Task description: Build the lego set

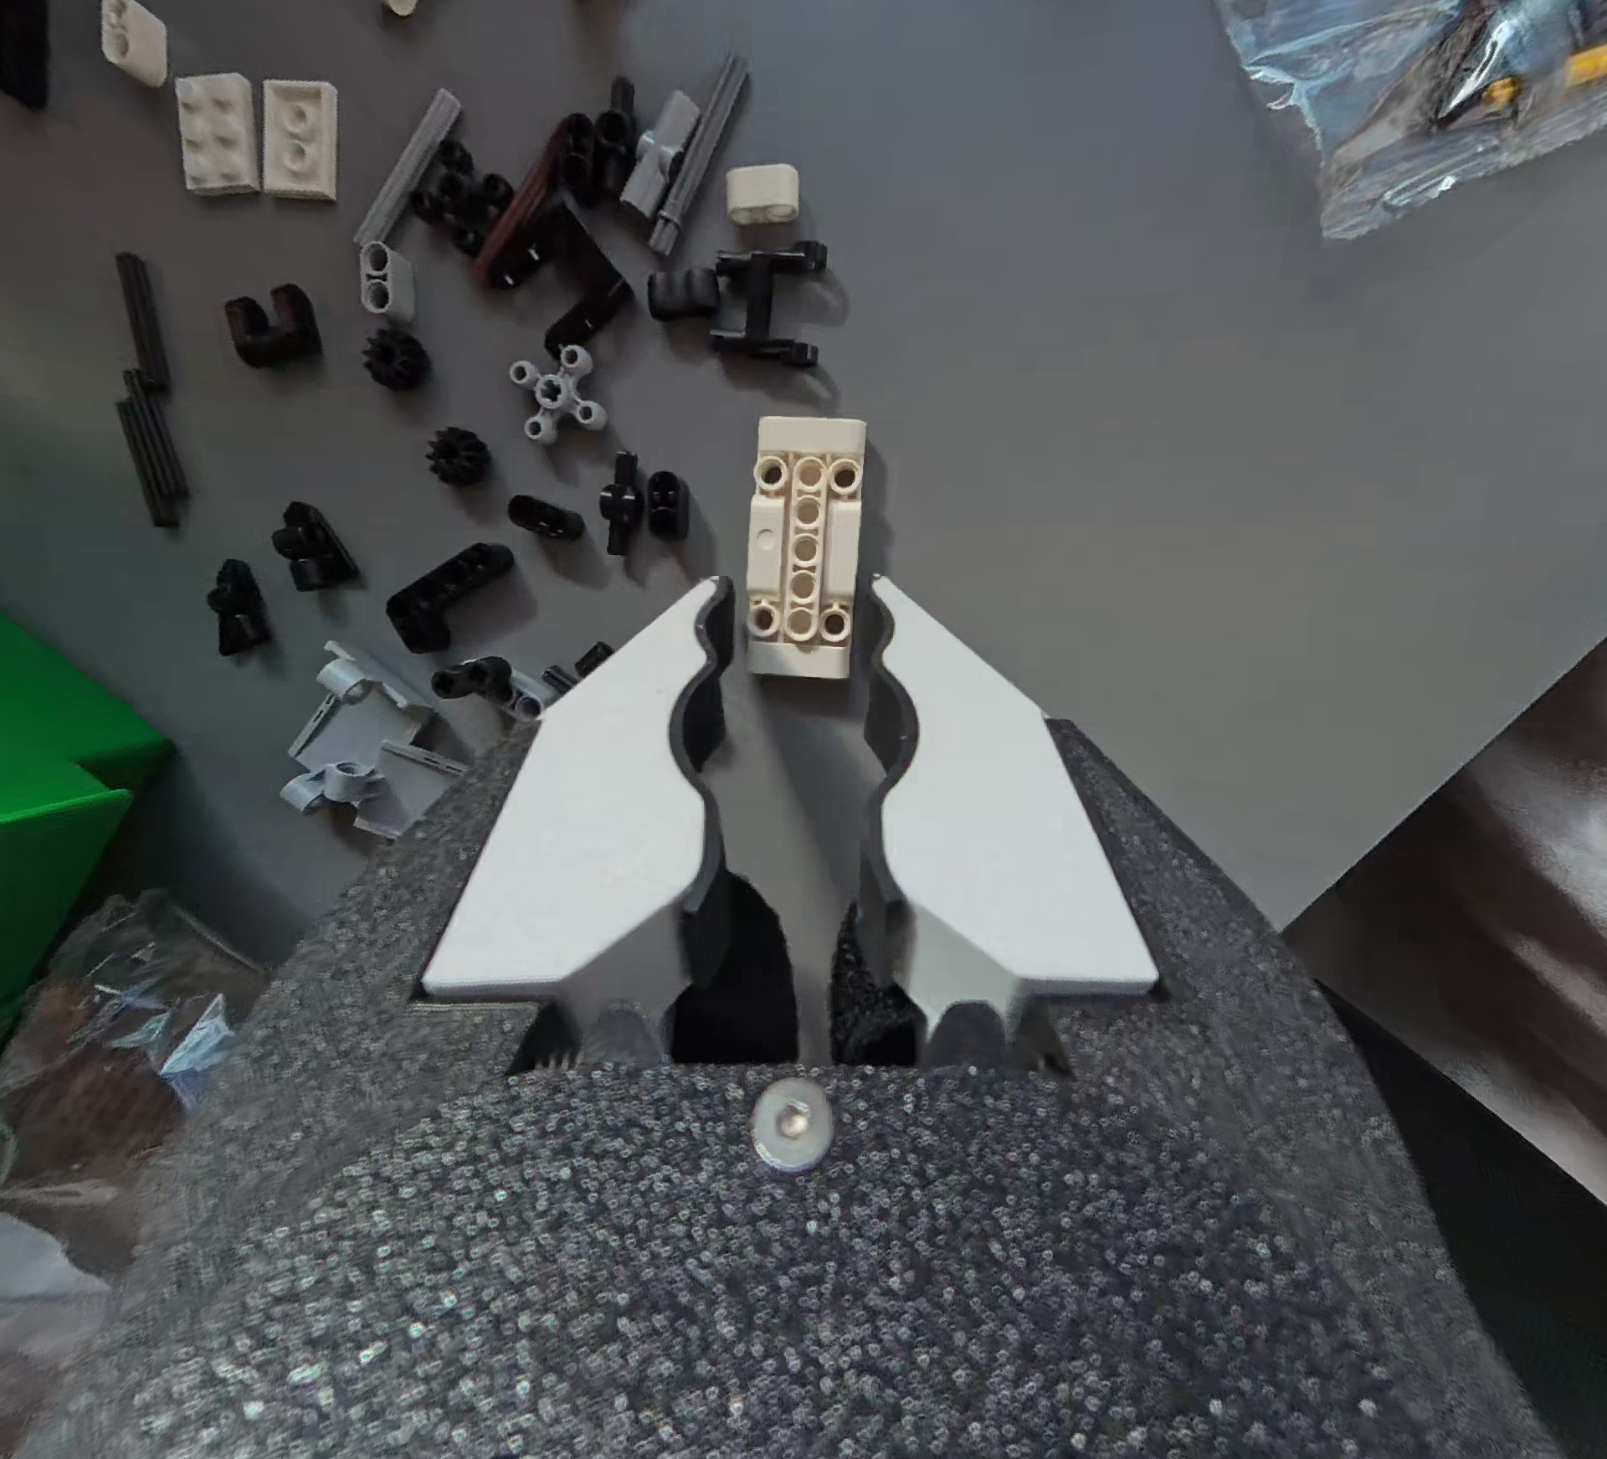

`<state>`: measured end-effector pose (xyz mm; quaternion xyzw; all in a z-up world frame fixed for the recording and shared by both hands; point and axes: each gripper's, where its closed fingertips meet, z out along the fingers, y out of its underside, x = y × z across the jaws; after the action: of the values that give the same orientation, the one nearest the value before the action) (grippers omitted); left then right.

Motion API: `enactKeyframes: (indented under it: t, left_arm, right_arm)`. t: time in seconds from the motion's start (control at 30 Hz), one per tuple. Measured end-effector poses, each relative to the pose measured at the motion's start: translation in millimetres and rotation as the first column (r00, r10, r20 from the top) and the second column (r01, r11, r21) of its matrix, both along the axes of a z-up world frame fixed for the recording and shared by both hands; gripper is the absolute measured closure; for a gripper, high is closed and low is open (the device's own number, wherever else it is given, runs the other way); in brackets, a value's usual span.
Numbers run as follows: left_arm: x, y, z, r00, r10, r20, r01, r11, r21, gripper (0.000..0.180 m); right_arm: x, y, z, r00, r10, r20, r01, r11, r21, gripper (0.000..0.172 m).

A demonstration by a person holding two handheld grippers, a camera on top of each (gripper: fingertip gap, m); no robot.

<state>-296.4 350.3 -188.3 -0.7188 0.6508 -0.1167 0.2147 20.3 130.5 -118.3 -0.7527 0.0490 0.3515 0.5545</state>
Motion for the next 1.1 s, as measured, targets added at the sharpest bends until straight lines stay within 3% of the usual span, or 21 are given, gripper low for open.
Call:
enactKeyframes:
  t: [0.03, 0.13, 0.23, 0.37, 0.5, 0.63, 0.8, 1.1]
  left_arm:
    - [1, -2, 0, 1.000, -0.008, 0.007, 0.008, 1.000, -0.003, 0.158]
    - [5, -5, 5, 0.999, -0.024, 0.025, 0.024, 1.000, 0.011, 0.159]
    - [23, -8, 38, 0.991, -0.027, 0.135, 0.021, 0.998, 0.051, 0.159]
    - [93, -62, 80, 0.928, -0.170, 0.333, 0.171, 0.985, 0.025, 0.159]
    - [165, -136, 53, 0.890, -0.313, 0.331, 0.343, 0.938, -0.036, 0.159]
    - [198, -170, 21, 0.867, -0.423, 0.264, 0.438, 0.899, -0.001, 0.159]
    - [207, -185, 1, 0.843, -0.510, 0.172, 0.516, 0.857, 0.017, 0.159]
    - [209, -186, 4, 0.835, -0.521, 0.180, 0.518, 0.853, 0.063, 0.159]
  right_arm:
    - [0, 0, 0, 1.000, 0.000, 0.000, 0.000, 1.000, 0.001, 0.149]
    - [0, 0, 1, 1.000, -0.002, -0.003, 0.002, 1.000, 0.006, 0.149]
    - [0, 0, 1, 1.000, 0.000, -0.002, 0.000, 1.000, 0.005, 0.149]
    - [-2, 0, 0, 1.000, 0.004, 0.008, -0.004, 1.000, -0.001, 0.149]
    - [-2, -1, 1, 1.000, 0.002, 0.006, -0.002, 1.000, 0.009, 0.149]
    - [-2, -3, 4, 1.000, -0.003, 0.004, 0.003, 1.000, 0.025, 0.150]
    - [-4, -4, 3, 1.000, 0.007, 0.000, -0.007, 1.000, 0.020, 0.150]
    - [-6, -4, 2, 1.000, 0.018, 0.004, -0.018, 1.000, 0.010, 0.150]
